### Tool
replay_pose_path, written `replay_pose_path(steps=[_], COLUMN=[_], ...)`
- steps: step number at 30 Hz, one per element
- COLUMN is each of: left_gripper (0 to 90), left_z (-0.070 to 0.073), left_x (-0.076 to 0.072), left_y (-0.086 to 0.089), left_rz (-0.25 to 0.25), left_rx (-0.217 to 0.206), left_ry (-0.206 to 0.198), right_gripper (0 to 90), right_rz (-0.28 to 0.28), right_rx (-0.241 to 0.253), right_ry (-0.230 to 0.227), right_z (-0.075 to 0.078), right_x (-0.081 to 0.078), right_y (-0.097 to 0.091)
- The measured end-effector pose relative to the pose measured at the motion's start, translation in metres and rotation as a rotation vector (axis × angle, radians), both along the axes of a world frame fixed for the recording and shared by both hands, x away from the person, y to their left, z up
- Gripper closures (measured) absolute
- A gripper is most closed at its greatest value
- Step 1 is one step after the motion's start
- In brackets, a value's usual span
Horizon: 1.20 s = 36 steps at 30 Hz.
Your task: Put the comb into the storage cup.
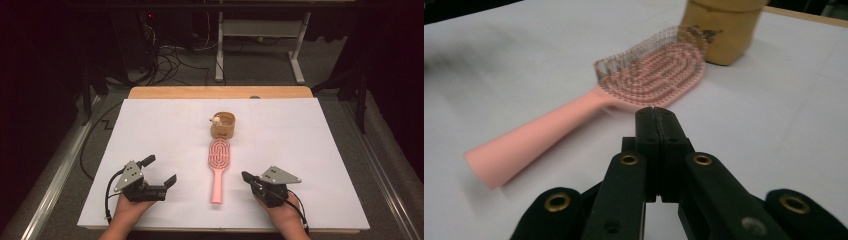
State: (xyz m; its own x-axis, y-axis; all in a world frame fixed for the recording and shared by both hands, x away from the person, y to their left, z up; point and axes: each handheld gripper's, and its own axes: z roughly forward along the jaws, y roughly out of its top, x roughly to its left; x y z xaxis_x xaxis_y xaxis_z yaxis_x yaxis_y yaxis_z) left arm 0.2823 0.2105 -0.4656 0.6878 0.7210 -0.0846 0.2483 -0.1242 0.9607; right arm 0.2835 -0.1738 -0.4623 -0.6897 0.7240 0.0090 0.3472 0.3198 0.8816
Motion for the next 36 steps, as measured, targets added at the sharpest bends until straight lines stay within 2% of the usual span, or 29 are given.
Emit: replay_pose_path(steps=[1,3,4,5,6,7,8,9,14,15,16,17,18,19,25,29,31,36], left_gripper=[0.0,0.0,0.0,0.0,0.0,0.0,0.0,0.0,0.0,0.0,0.0,0.0,0.0,0.0,0.0,0.0,0.0,0.0], left_z=[0.000,0.000,0.000,0.001,0.001,0.001,0.001,0.000,0.000,0.000,0.000,0.000,0.000,0.000,-0.001,-0.001,-0.001,-0.001], left_x=[0.000,-0.001,-0.001,-0.001,-0.001,-0.001,-0.001,-0.001,-0.001,-0.002,-0.002,-0.002,-0.002,-0.002,-0.002,-0.002,-0.002,-0.002], left_y=[0.000,0.000,0.000,0.000,0.000,0.000,0.000,0.000,0.001,0.001,0.001,0.001,0.001,0.001,0.000,0.000,0.000,0.000], left_rz=[-0.001,0.000,0.000,0.000,0.000,-0.001,-0.001,-0.003,-0.005,-0.005,-0.006,-0.007,-0.008,-0.008,-0.012,-0.010,-0.012,-0.017], left_rx=[-0.001,-0.001,-0.001,-0.003,-0.003,-0.003,-0.003,-0.003,-0.002,0.000,0.000,0.000,-0.001,-0.002,0.006,0.002,0.002,0.006], left_ry=[0.000,-0.001,-0.001,-0.002,-0.002,-0.002,-0.002,-0.002,-0.001,-0.001,-0.001,-0.001,0.000,0.002,0.003,0.004,0.004,0.003], right_gripper=[90.0,90.0,90.0,90.0,90.0,90.0,90.0,90.0,90.0,90.0,90.0,90.0,90.0,90.0,90.0,90.0,90.0,90.0], right_rz=[0.000,0.048,0.048,0.078,0.078,0.103,0.103,0.122,0.150,0.163,0.163,0.171,0.171,0.177,0.184,0.187,0.194,0.200], right_rx=[0.000,-0.014,-0.014,-0.025,-0.025,-0.036,-0.036,-0.046,-0.072,-0.101,-0.101,-0.142,-0.142,-0.173,-0.209,-0.225,-0.248,-0.250], right_ry=[0.000,0.002,0.002,0.006,0.006,0.011,0.011,0.016,0.029,0.032,0.032,0.032,0.032,0.039,0.076,0.086,0.084,0.087], right_z=[0.000,0.000,0.000,0.000,0.000,-0.001,-0.001,-0.001,0.000,0.001,0.001,0.001,0.001,0.000,-0.003,-0.004,-0.005,-0.004], right_x=[0.000,0.000,0.000,0.001,0.001,0.002,0.002,0.004,0.007,0.009,0.009,0.010,0.010,0.011,0.014,0.016,0.016,0.015], right_y=[0.000,0.021,0.021,0.035,0.035,0.047,0.047,0.058,0.074,0.081,0.081,0.087,0.087,0.092,0.094,0.096,0.097,0.097])
